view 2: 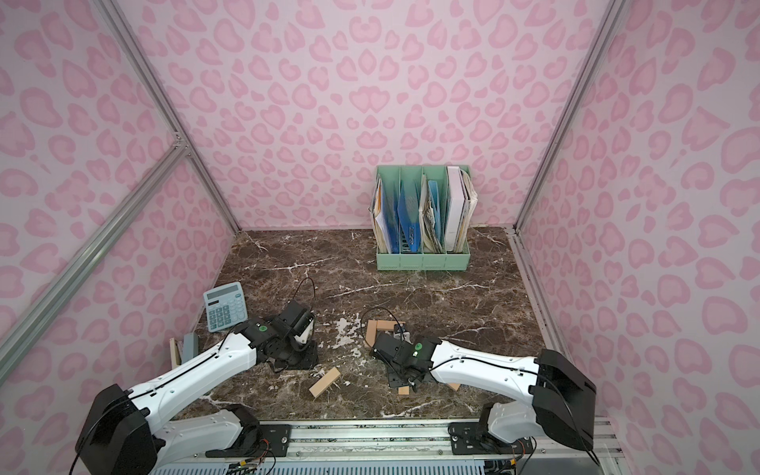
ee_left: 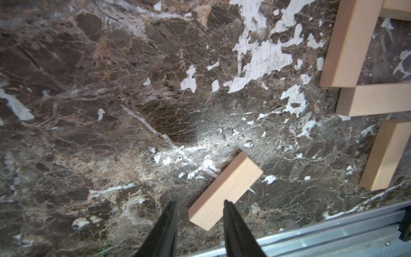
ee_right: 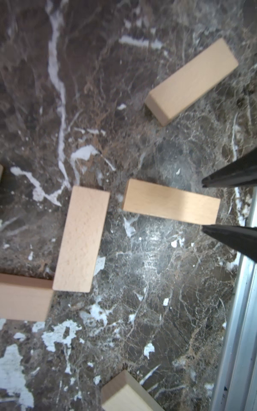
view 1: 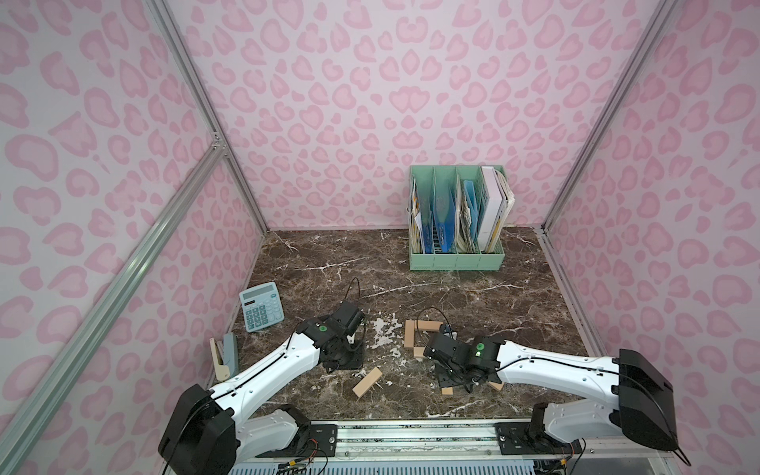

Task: Assemble the number 6 with building blocks
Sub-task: Assemble the building block at the center of the board.

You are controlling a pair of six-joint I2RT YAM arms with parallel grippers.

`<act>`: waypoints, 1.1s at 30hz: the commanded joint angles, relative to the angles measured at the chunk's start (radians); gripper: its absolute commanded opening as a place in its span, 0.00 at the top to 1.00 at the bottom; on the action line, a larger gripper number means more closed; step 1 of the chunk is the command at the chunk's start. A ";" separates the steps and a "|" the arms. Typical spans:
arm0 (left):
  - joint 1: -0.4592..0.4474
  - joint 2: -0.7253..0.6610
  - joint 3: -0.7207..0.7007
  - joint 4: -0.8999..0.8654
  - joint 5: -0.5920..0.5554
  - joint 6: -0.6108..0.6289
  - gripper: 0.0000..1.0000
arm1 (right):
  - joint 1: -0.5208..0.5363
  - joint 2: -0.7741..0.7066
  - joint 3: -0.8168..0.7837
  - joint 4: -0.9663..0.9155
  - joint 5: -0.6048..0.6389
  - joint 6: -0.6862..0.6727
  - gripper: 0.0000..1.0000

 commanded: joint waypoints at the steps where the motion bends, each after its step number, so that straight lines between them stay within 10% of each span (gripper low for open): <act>1: 0.000 -0.002 -0.004 0.000 0.004 0.002 0.61 | -0.010 -0.044 -0.044 -0.081 0.075 0.058 0.80; 33: 0.000 -0.008 -0.001 -0.012 -0.005 0.002 0.61 | -0.070 0.156 -0.096 0.137 0.035 -0.048 0.86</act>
